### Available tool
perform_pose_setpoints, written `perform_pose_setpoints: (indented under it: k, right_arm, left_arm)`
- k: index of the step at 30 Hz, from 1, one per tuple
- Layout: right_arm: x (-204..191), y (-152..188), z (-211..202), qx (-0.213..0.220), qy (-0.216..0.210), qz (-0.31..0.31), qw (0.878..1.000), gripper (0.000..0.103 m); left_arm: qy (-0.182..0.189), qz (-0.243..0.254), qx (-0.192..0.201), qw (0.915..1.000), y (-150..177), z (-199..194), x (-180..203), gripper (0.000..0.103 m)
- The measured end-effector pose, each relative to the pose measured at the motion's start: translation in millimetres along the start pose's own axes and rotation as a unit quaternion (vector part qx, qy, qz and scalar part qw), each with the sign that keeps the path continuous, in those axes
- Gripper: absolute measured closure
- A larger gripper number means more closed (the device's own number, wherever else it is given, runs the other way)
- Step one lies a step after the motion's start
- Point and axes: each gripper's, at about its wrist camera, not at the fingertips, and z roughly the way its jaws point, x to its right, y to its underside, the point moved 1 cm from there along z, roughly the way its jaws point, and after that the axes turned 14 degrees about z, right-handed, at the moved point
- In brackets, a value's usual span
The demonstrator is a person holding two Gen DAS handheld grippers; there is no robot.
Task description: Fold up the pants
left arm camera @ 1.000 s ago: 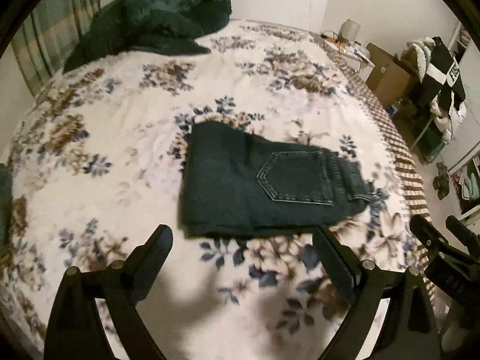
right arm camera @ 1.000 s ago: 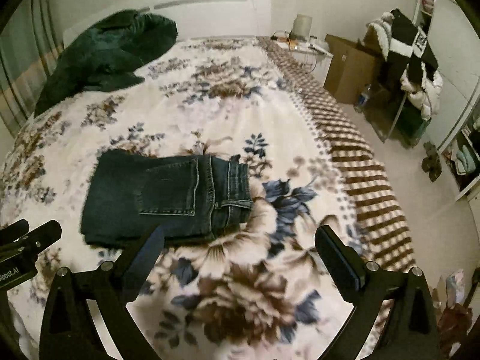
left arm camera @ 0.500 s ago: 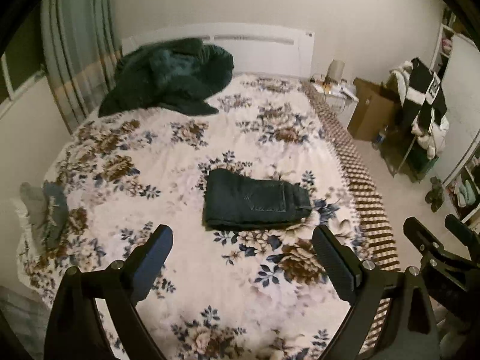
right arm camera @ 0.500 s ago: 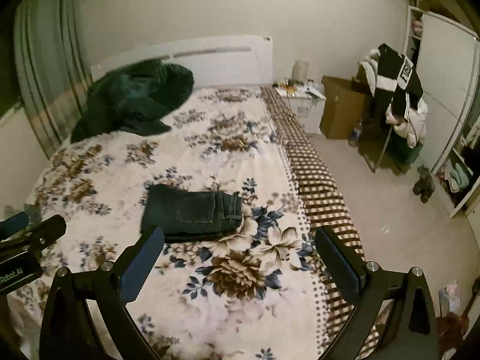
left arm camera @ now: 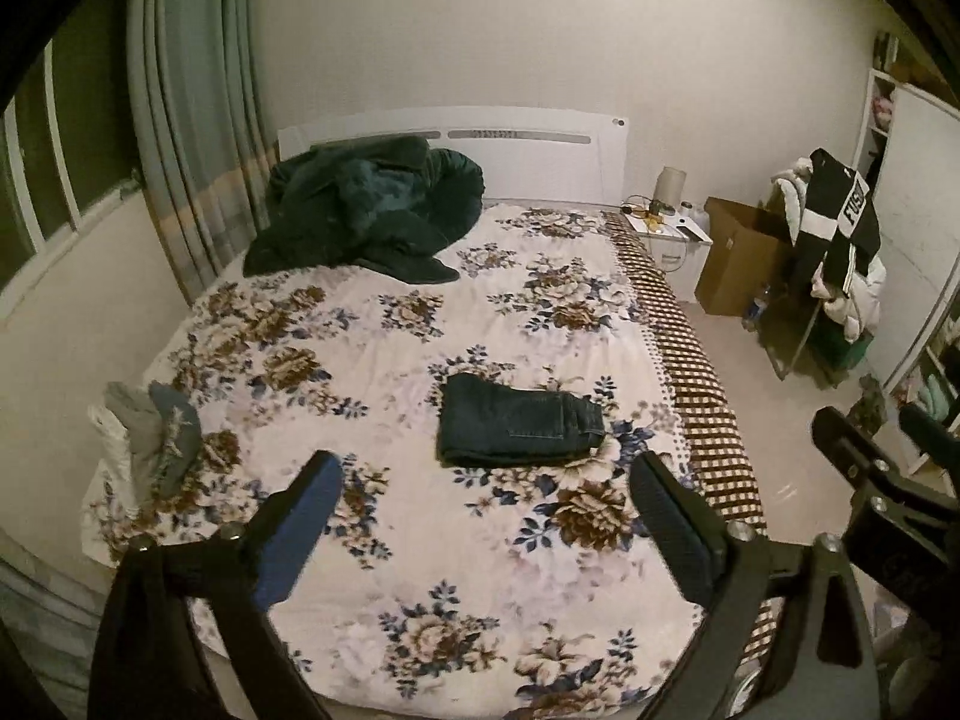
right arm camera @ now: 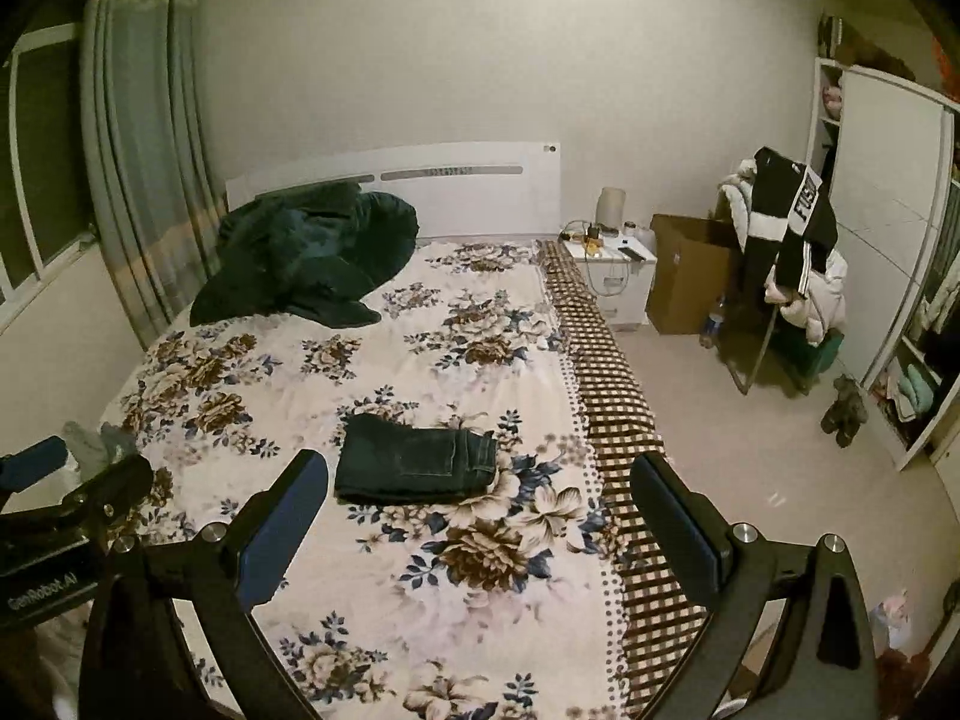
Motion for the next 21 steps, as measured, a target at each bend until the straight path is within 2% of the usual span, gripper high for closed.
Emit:
perform_pose_setpoints:
  k: [7,21]
  right_arm:
    - [-2.9,-8.9,-32.0,0.002,-0.002,0.001,1.000,0.000]
    - [-8.3,-15.1,-29.2,-0.001,-0.002,-0.005,1.000,0.000]
  left_arm:
    - [-0.011,-0.008,0.009,0.9999,4.2,-18.0,-6.1,0.000]
    - [-0.026,-0.005,0.014,0.9996,5.4,-30.7,-10.3,0.000]
